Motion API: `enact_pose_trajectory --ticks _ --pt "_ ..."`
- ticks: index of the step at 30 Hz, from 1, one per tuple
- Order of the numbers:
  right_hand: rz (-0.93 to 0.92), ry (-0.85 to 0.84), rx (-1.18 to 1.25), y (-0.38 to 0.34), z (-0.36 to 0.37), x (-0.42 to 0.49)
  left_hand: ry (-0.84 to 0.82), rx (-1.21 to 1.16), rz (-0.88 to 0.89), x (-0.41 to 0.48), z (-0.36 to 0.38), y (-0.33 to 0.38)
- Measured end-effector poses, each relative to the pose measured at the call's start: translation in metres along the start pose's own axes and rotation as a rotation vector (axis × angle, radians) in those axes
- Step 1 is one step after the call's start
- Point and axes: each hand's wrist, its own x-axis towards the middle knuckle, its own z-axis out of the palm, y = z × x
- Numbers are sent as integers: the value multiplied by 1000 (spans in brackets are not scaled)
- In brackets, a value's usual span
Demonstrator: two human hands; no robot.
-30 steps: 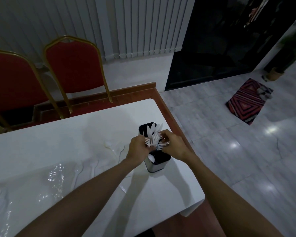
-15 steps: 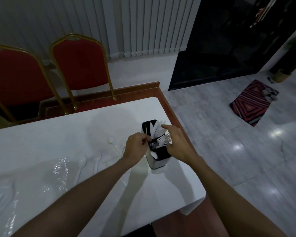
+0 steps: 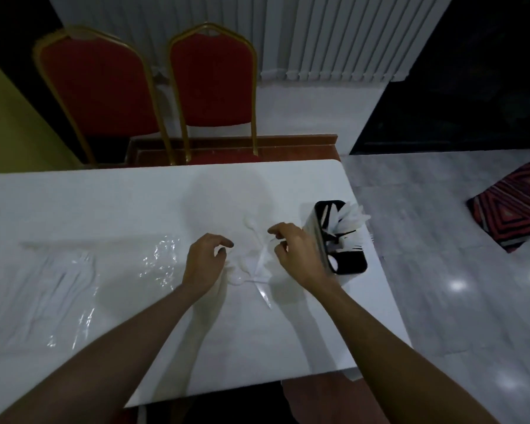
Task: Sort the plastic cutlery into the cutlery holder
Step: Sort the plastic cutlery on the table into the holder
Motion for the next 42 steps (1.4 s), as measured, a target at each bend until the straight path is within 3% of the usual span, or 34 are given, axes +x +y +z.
enact_pose_trajectory --ticks 5,10,15,20,23,27,35,42 --pt "166 -272 -134 9 60 -11 -27 48 -196 -23 -14 -58" --pt "235 -343 -320 9 101 -23 -54 144 -307 -23 -13 -96" --pt "270 -325 -397 11 116 -26 -78 177 -357 -9 -10 -103" --pt "441 -214 -165 12 117 -27 -160 160 -401 1 -5 -101" --pt "553 -238 -103 12 121 -26 -136 58 -445 3 2 -91" --pt "559 -301 -122 15 118 -17 -193 -25 -414 4 20 -74" --pt "712 43 42 35 87 27 -232 117 -420 13 37 -57" --pt "809 -14 129 38 97 58 -194 40 -509 15 32 -59"
